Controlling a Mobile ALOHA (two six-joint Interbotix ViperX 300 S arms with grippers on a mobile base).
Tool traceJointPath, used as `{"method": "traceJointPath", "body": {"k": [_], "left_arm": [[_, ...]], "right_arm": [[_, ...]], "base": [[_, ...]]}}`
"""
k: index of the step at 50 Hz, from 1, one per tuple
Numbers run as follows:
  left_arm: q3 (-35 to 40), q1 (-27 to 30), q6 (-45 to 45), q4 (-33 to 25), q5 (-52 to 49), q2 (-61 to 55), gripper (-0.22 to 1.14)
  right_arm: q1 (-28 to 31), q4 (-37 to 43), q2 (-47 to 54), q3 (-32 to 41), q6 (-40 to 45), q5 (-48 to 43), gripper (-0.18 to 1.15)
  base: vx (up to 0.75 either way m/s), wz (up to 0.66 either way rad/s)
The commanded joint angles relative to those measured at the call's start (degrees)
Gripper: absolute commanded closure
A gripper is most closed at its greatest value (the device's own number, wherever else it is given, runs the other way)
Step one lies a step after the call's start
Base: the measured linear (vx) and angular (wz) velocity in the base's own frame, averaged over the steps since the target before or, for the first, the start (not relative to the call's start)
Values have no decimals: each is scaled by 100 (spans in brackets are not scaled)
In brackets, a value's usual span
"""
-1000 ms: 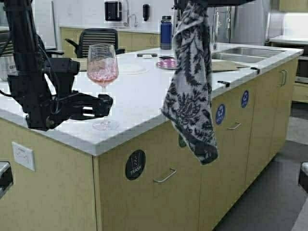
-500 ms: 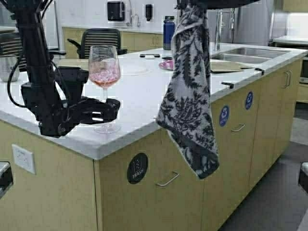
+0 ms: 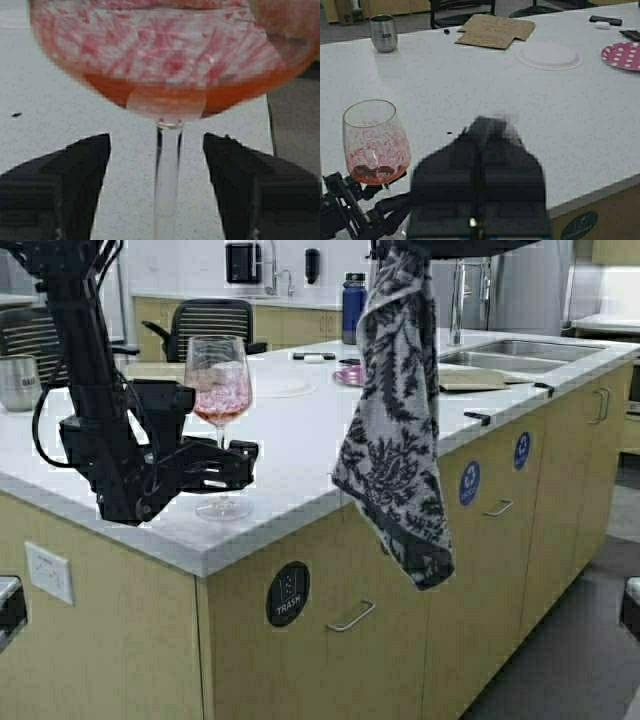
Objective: Get the cloth and wipe up the spill under the wine glass
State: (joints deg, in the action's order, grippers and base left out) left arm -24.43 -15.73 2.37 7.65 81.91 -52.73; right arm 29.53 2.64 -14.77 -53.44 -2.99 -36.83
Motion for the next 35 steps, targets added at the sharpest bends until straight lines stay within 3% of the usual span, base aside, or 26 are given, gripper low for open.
{"method": "traceJointPath", "body": {"k": [1, 8, 16, 22, 35], "left_arm": [[44, -53, 0, 9, 26, 149, 17], [0, -70, 9, 9, 35, 202, 43], [-167, -88, 0, 18, 62, 457, 64], [-404, -114, -9, 44, 176, 853, 70], [-1222, -158, 0, 105, 185, 1978, 71]], "right_arm": [[18, 18, -62, 114, 9, -220, 91], [18, 70, -62, 114, 18, -615, 91], [9, 475, 202, 378, 18, -896, 91], [-123, 738, 554, 993, 18, -923, 91], [-360, 703, 1652, 2777, 9, -905, 91]], "base": [[2, 1], [2, 1], [2, 1], [1, 0], [0, 0]]}}
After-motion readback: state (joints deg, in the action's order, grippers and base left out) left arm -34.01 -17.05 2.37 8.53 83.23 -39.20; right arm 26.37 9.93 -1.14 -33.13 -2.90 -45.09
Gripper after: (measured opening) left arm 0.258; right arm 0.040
